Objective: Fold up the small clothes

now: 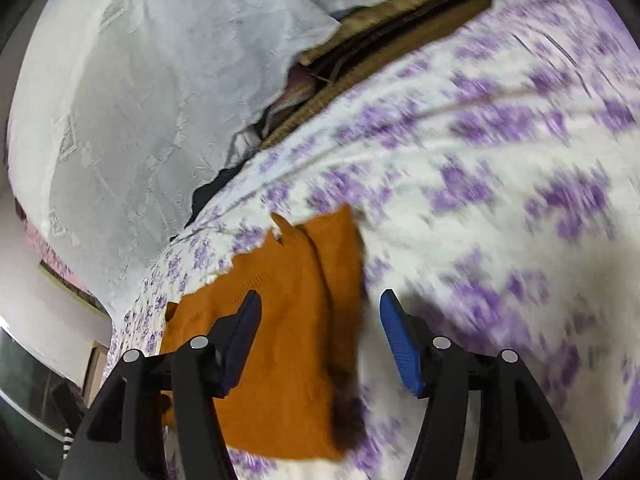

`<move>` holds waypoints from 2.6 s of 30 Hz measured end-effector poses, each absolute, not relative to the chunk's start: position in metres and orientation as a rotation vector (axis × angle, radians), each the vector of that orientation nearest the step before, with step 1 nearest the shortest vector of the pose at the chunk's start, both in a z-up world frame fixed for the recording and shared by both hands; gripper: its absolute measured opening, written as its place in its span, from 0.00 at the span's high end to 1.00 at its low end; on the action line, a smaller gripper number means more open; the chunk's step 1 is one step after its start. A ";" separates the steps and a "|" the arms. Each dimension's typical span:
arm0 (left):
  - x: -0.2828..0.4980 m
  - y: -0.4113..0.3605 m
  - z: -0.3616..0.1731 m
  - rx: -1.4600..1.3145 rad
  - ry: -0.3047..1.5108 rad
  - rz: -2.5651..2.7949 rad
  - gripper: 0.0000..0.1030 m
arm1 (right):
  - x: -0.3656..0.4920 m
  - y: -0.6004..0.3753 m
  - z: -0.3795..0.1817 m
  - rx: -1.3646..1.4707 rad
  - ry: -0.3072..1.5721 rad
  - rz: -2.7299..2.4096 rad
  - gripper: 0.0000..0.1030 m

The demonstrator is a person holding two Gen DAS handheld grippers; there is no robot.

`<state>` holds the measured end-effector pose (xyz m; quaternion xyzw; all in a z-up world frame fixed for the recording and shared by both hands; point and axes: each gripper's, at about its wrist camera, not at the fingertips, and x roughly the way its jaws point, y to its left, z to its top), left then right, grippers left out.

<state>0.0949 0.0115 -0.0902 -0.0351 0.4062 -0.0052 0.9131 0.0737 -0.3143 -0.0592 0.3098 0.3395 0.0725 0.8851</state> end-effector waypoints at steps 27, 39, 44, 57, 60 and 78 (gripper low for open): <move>0.033 0.006 -0.070 -0.043 0.712 0.028 0.04 | -0.021 -0.275 -0.073 0.634 0.780 0.277 0.33; 0.064 0.002 -0.069 -0.055 0.726 0.043 0.04 | 0.028 -0.277 -0.079 0.711 0.768 0.232 0.32; 0.089 -0.006 -0.066 -0.040 0.737 0.051 0.04 | 0.061 -0.281 -0.080 0.725 0.748 0.233 0.31; 0.133 -0.015 -0.094 -0.060 0.812 0.031 0.04 | 0.109 -0.295 -0.080 0.738 0.734 0.319 0.31; 0.134 -0.015 -0.096 -0.060 0.813 0.027 0.04 | 0.107 -0.295 -0.081 0.744 0.731 0.333 0.31; 0.132 -0.016 -0.098 -0.047 0.818 0.020 0.04 | 0.099 -0.306 -0.090 0.862 0.733 0.381 0.55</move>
